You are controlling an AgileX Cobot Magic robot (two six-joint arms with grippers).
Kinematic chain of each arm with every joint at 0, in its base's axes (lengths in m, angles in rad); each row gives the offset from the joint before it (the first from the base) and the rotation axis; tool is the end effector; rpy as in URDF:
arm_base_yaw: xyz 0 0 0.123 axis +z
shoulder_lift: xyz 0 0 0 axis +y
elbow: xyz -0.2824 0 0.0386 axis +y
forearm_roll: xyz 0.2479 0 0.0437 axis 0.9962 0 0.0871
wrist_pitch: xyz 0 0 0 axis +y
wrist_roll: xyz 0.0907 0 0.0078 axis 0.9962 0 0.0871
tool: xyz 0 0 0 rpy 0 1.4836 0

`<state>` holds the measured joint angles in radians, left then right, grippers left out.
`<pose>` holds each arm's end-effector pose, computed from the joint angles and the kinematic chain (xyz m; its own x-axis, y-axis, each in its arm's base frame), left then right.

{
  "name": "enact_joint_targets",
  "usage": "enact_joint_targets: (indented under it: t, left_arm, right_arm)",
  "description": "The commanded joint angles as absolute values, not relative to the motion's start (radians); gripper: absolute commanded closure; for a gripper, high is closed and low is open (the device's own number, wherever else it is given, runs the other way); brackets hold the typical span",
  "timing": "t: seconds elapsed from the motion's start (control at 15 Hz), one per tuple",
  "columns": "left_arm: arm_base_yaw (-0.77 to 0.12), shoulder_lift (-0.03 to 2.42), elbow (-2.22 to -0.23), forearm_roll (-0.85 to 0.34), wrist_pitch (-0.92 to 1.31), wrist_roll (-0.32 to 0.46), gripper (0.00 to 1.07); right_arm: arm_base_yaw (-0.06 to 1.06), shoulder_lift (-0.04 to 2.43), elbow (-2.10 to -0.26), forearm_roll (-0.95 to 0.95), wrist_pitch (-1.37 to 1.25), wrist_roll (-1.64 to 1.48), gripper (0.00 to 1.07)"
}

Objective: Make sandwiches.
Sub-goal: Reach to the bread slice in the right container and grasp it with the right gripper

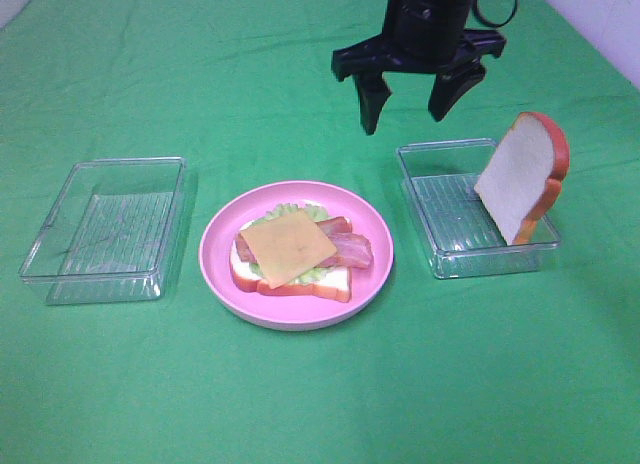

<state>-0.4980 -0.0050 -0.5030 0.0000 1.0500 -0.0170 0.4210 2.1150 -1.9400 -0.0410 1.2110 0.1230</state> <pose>-0.0049 0.0026 0.2788 -0.3940 0.1949 -0.8982 0.4710 0.8820 -0.0153 0.4170 0.1829 0.2568 -0.9171 -0.2920 -0.2713 -0.3014 0.9535 -0.0076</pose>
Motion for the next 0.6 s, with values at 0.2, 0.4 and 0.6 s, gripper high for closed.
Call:
enact_joint_targets:
  t: [0.2, 0.4, 0.6]
  left_arm:
    - [-0.497, -0.024, -0.5, 0.0, 1.039, -0.015, 0.26]
    - [-0.497, -0.024, -0.5, 0.0, 1.039, -0.015, 0.26]
    - [-0.497, -0.024, -0.5, 0.0, 1.039, -0.015, 0.26]
  right_arm:
    - [0.239, 1.98, -1.921, -0.034, 1.293, 0.135, 0.31]
    - [0.156, 1.945, -1.823, -0.019, 1.293, 0.122, 0.27]
    - [0.075, 1.957, -1.686, 0.089, 1.226, 0.051, 0.27]
